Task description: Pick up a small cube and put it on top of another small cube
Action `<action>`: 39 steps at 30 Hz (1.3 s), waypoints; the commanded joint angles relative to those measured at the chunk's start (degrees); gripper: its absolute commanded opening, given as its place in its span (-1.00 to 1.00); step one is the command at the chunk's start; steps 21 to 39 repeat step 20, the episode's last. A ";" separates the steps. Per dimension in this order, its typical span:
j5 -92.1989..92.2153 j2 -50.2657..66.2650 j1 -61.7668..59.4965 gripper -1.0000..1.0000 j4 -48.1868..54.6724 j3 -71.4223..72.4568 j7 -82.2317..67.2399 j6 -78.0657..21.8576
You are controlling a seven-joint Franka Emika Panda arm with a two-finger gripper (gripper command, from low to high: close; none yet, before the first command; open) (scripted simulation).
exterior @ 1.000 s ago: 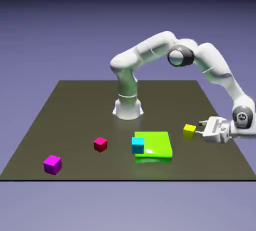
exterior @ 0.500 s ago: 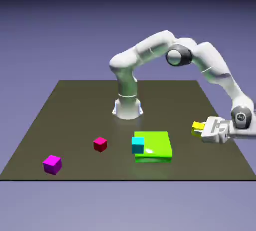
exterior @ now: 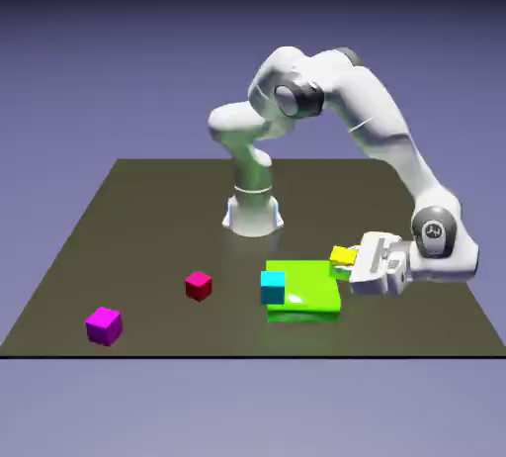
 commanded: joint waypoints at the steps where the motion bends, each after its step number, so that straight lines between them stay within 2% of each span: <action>1: -1.89 -0.80 -2.08 -1.00 -1.10 1.24 -0.50 0.11; 8: -14.50 -6.42 -16.61 -1.00 -8.77 9.88 -3.76 0.80; 10: -15.33 -6.79 -17.57 -1.00 -9.28 10.45 -3.97 0.84; 14: -18.16 -7.32 -21.49 -1.00 -15.71 8.67 -1.95 6.63; 15: -18.16 -7.32 -21.49 1.00 -15.71 8.67 -1.95 6.63; 19: -15.42 -6.80 -17.69 1.00 -9.48 10.39 -3.91 1.03; 39: -15.33 -6.79 -17.57 1.00 -9.28 10.45 -3.97 0.84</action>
